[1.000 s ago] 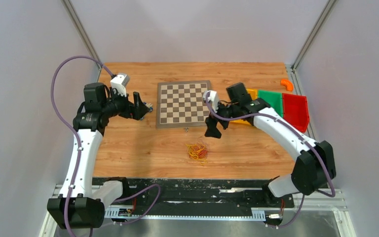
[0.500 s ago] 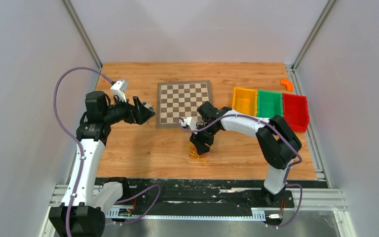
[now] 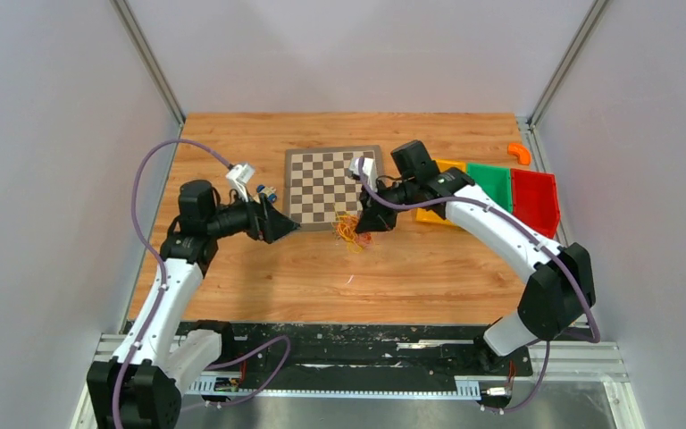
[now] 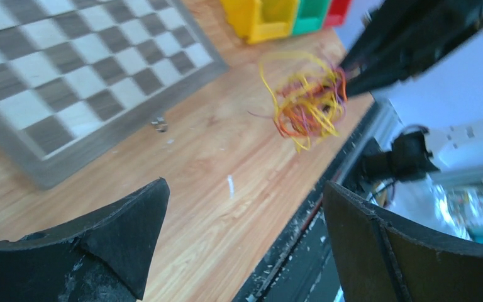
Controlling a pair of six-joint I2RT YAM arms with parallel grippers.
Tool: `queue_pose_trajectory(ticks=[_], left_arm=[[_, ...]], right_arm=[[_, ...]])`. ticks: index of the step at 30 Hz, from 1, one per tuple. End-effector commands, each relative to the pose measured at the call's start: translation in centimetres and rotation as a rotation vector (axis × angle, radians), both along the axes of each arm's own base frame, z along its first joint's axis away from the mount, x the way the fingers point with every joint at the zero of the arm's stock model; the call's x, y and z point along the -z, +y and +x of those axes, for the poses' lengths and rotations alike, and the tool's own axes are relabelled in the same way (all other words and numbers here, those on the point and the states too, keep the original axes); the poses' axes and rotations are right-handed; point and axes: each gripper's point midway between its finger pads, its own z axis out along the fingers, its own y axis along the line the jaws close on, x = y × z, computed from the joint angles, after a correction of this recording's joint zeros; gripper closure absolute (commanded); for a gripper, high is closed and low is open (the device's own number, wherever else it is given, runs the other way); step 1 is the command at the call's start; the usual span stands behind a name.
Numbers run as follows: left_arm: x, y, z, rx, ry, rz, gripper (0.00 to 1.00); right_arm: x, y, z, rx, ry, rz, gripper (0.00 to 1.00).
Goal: Untangle the cables
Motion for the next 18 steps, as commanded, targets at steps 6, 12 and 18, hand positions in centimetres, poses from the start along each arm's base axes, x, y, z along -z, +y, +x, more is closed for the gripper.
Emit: queue_pose_trajectory(ticks=[6, 12, 18], left_arm=[[-3.1, -7.7, -3.5, 0.346, -0.245, -0.055, 0.0], [-3.5, -10.2, -3.0, 0.392, -0.214, -0.097, 0.01], [-4.3, -11.2, -3.1, 0.448, -0.184, -0.138, 0.6]], right_arm=[[-8.6, 2.4, -0.3, -0.015, 0.05, 0.258, 1.0], [-10.5, 3.0, -1.9, -0.074, 0.148, 0.333, 1.0], [-10.9, 1.6, -1.5, -0.051, 0.202, 0.364, 1.0]])
